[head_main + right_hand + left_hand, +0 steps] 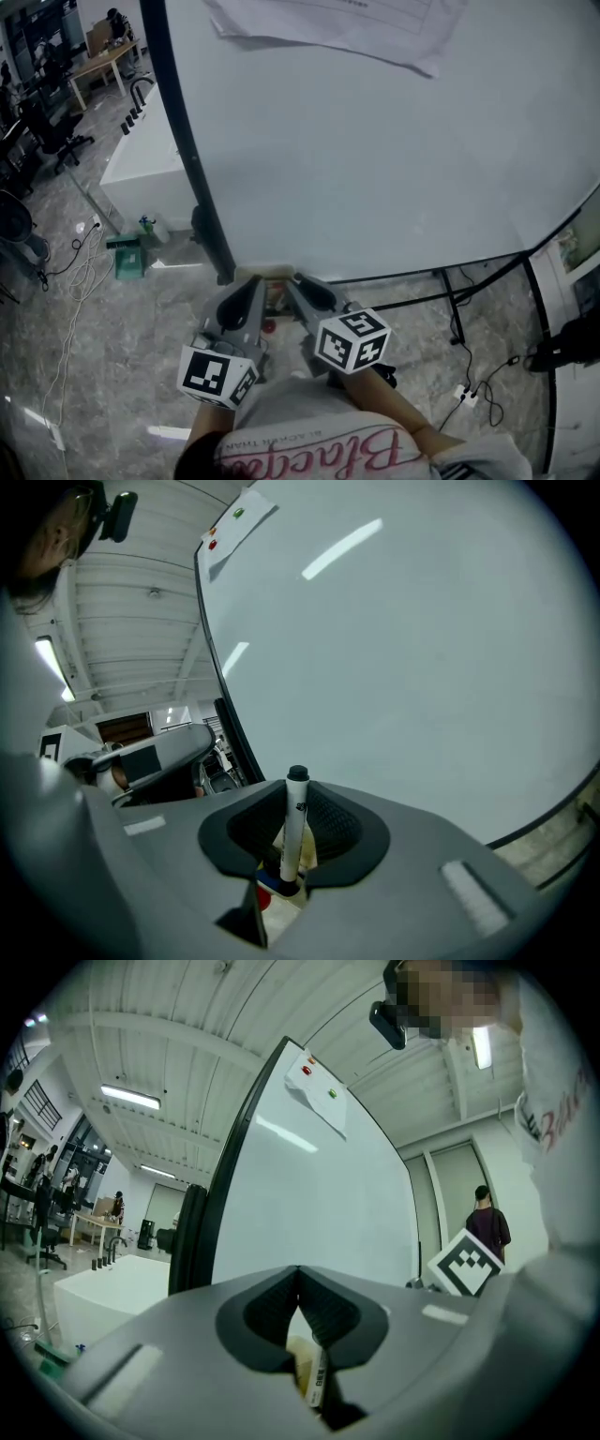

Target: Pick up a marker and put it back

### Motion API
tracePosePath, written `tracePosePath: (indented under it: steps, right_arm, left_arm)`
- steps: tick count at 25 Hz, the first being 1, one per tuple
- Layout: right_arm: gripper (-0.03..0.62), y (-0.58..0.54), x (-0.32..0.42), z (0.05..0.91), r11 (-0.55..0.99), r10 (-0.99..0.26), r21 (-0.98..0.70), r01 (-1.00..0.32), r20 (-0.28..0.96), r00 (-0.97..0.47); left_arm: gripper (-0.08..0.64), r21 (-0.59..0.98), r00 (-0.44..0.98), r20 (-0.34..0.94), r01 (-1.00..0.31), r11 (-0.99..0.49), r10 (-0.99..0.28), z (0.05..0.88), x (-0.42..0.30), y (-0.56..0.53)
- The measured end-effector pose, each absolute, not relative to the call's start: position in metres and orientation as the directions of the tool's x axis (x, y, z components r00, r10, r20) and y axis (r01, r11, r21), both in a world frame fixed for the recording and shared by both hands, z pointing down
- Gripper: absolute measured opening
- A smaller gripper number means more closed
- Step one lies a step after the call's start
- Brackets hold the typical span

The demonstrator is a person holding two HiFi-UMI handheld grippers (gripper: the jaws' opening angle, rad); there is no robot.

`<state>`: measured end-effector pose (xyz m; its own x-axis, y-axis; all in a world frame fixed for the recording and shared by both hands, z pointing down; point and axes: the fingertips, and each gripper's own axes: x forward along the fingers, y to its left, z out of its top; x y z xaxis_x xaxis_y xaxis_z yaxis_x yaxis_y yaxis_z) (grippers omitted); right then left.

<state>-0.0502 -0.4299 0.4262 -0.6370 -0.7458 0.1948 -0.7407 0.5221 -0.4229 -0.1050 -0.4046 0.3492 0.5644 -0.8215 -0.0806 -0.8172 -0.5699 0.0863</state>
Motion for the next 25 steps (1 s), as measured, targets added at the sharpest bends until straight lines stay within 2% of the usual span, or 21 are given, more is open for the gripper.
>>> tracePosePath:
  steps: [6, 8, 13, 17, 20, 25]
  right_arm:
    - [0.106, -0.431, -0.040, 0.429, 0.485, -0.789, -0.319, -0.814, 0.242, -0.565]
    - [0.124, -0.429, -0.037, 0.422, 0.494, -0.792, -0.324, -0.807, 0.215, -0.571]
    - [0.122, -0.429, -0.016, 0.390, 0.491, -0.832, -0.283, -0.824, 0.130, -0.540]
    - [0.098, -0.421, -0.004, 0.360, 0.504, -0.849, -0.211, -0.838, 0.059, -0.525]
    - [0.002, -0.413, 0.002, 0.343, 0.488, -0.870, -0.112, -0.866, 0.018, -0.492]
    - [0.002, -0.406, -0.002, 0.335, 0.492, -0.869, -0.062, -0.868, 0.015, -0.494]
  left_arm:
    - [-0.001, 0.093, 0.573, -0.070, -0.811, -0.578, -0.816, 0.352, -0.103, -0.404]
    - [0.000, 0.097, 0.576, -0.069, -0.809, -0.580, -0.815, 0.352, -0.102, -0.403]
    - [0.000, 0.102, 0.581, -0.072, -0.804, -0.585, -0.811, 0.351, -0.101, -0.404]
    - [-0.002, 0.105, 0.588, -0.075, -0.798, -0.593, -0.805, 0.352, -0.100, -0.402]
    - [0.000, 0.106, 0.591, -0.081, -0.795, -0.597, -0.802, 0.350, -0.099, -0.402]
    - [0.000, 0.105, 0.590, -0.090, -0.795, -0.597, -0.802, 0.346, -0.101, -0.401]
